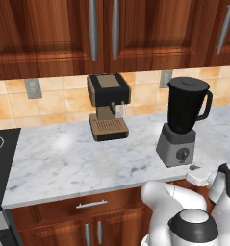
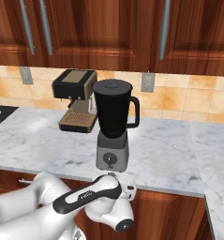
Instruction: Grab the limes from the fridge, place them in the blender, close the lid, and turn on the blender to create a marinade.
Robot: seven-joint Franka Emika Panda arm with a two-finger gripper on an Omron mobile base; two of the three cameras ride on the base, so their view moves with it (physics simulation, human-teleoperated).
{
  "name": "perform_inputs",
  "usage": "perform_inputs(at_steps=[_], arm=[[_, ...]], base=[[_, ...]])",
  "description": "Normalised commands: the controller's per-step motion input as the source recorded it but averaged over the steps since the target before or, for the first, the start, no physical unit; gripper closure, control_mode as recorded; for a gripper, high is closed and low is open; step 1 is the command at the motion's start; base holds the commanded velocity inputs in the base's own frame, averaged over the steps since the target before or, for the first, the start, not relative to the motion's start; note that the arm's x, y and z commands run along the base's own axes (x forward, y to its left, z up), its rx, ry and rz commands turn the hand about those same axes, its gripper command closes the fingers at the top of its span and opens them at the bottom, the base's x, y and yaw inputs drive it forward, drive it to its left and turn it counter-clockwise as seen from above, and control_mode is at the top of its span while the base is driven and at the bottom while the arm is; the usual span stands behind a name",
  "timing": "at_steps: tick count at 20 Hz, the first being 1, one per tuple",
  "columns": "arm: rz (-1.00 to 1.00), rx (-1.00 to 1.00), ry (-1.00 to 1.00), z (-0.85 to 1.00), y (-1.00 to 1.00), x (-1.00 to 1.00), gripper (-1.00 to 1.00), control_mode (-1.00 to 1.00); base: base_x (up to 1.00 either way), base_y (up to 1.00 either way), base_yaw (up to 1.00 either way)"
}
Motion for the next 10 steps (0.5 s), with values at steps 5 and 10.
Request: perform_inputs(at_steps=[5, 10], arm=[[0.0, 0.0, -0.03, 0.0, 0.26, 0.24, 1.0, -1.0], [-0.02, -0.02, 0.0, 0.0, 0.35, 0.2, 1.0, -1.0]], base=[[0.0, 0.0, 0.0], [0.0, 0.0, 0.0]])
